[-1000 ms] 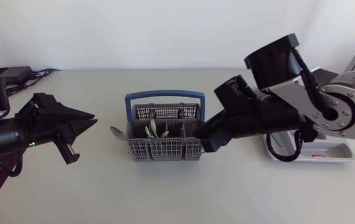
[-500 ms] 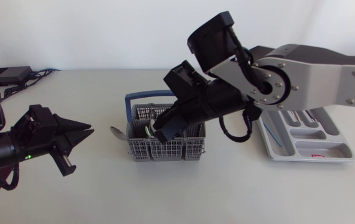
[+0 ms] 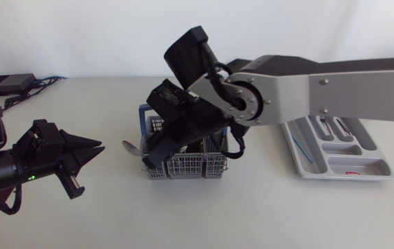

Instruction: Sort the cutlery from the basket into the organizer compartments.

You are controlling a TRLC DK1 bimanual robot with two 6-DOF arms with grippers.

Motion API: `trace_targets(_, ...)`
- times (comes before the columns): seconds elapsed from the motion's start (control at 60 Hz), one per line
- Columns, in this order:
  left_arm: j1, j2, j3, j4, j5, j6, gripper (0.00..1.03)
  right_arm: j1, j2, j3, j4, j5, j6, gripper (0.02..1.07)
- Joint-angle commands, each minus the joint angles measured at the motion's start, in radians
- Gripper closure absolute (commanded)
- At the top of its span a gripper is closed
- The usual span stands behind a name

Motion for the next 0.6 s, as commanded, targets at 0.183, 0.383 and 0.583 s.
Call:
trace_targets(0.183, 0.016, -0.014, -0.038, 0.000, 0.025, 0.026, 0.84, 0.034, 0.110, 0.129, -0.013, 0.020, -0.033, 0.64)
trace_targets(0.383, 0.021, -0.014, -0.038, 0.003, 0.036, 0.029, 0.84, 0.045, 0.156, 0.178, -0.027, 0.027, -0.045, 0.64)
trace_targets(0.583, 0.016, -0.008, -0.038, 0.006, 0.039, 0.029, 0.84, 0.053, 0.179, 0.195, -0.030, 0.029, -0.048, 0.64)
